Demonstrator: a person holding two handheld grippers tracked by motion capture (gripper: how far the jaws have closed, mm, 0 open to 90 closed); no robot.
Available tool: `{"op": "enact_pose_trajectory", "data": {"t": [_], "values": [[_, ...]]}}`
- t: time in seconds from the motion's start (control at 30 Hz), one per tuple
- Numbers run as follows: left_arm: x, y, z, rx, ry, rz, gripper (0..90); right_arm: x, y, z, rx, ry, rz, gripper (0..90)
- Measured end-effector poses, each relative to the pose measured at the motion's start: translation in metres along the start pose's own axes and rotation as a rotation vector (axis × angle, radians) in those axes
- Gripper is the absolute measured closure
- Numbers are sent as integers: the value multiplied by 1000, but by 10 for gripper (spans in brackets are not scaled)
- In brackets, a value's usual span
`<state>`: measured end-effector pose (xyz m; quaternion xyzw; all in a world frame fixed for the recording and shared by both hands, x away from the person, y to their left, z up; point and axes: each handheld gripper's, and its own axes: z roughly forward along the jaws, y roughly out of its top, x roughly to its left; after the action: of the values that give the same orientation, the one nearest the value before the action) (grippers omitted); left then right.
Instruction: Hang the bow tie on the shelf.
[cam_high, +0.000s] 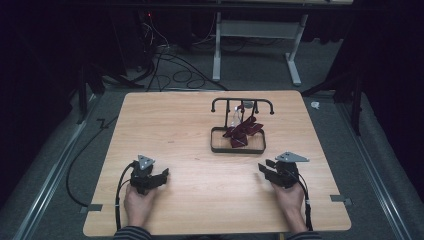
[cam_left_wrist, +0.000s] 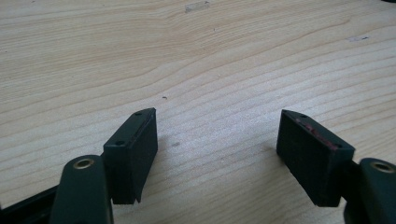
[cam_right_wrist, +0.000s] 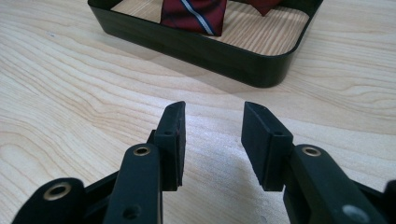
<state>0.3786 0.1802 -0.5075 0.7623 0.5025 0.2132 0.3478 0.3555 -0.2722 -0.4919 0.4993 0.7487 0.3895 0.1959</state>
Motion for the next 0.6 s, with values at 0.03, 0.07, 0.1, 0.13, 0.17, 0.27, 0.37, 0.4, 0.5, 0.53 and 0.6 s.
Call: {"op": "enact_pose_trajectory", "data": {"t": [0.03, 0.07, 0.1, 0.13, 0.17, 0.27, 0.37, 0.4, 0.5, 0.53, 0.6], "values": [[0, 0, 0, 0, -1, -1, 297, 0, 0, 0, 3, -1, 0, 616], [0, 0, 0, 0, -1, -1, 297, 0, -1, 1, 6, -2, -3, 615], [0, 0, 0, 0, -1, -2, 297, 0, -1, 2, 10, -3, -1, 615], [0, 0, 0, 0, -1, -2, 296, 0, -1, 3, 14, -6, -6, 613], [0, 0, 0, 0, -2, -2, 297, 0, -2, 3, 18, -7, -3, 612], [0, 0, 0, -1, -2, -4, 297, 1, -3, 5, 24, -13, -12, 607], [1, 0, 0, -3, -2, -6, 297, 2, -3, 6, 32, -18, -14, 600], [1, 0, 0, -3, -2, -6, 297, 2, -4, 7, 35, -21, -16, 597], [1, 0, 0, -3, -3, -7, 296, 2, -4, 9, 50, -27, -15, 589], [1, 0, 0, -4, -3, -8, 296, 3, -4, 10, 53, -30, -17, 587], [1, 0, 0, -4, -4, -8, 296, 3, -4, 11, 60, -36, -24, 582]]}}
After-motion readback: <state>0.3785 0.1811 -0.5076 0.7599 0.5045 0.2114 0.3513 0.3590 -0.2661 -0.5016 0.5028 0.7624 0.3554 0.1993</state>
